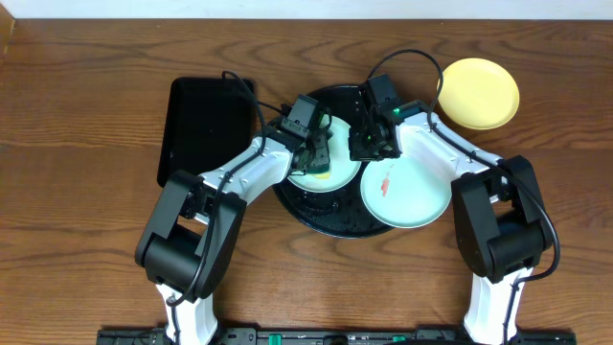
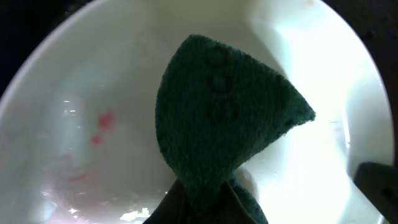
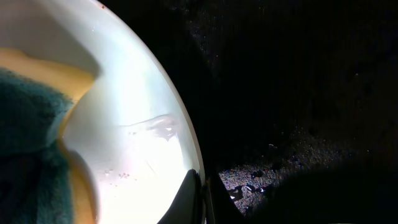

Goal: Clean dirty plates on tray and stack at the side
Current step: 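Hold the plate rim with the right gripper and scrub it with the sponge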

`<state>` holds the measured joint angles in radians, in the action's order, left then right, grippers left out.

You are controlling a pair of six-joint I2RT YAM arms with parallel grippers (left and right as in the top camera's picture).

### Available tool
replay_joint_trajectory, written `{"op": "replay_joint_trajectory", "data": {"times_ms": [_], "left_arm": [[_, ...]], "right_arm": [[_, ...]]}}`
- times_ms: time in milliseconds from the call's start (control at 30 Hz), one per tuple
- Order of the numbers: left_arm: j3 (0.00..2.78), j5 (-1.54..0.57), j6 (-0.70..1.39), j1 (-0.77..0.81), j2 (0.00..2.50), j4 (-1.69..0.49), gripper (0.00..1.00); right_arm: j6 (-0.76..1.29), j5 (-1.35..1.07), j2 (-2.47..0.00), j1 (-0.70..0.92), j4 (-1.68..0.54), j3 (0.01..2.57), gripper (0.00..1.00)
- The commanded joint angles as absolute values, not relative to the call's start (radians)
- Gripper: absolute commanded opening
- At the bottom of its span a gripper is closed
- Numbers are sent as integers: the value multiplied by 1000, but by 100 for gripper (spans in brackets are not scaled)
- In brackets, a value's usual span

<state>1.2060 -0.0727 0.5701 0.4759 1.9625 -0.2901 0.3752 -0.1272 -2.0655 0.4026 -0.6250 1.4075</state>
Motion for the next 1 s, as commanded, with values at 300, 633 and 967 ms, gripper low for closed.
{"op": "replay_joint_trajectory", "data": {"times_ms": [300,633,967], "left_arm": [[1191,409,502,409,2016,-336,10],[1240,488,453,409,1972,-320,9],[1243,372,454,409,1806,-273,9]], "right_arm": [[377,-60,-2067,391,-659,1401,2],[377,-60,-2067,391,-670,1401,2],[377,-60,-2067,391,-669,1401,1]]}}
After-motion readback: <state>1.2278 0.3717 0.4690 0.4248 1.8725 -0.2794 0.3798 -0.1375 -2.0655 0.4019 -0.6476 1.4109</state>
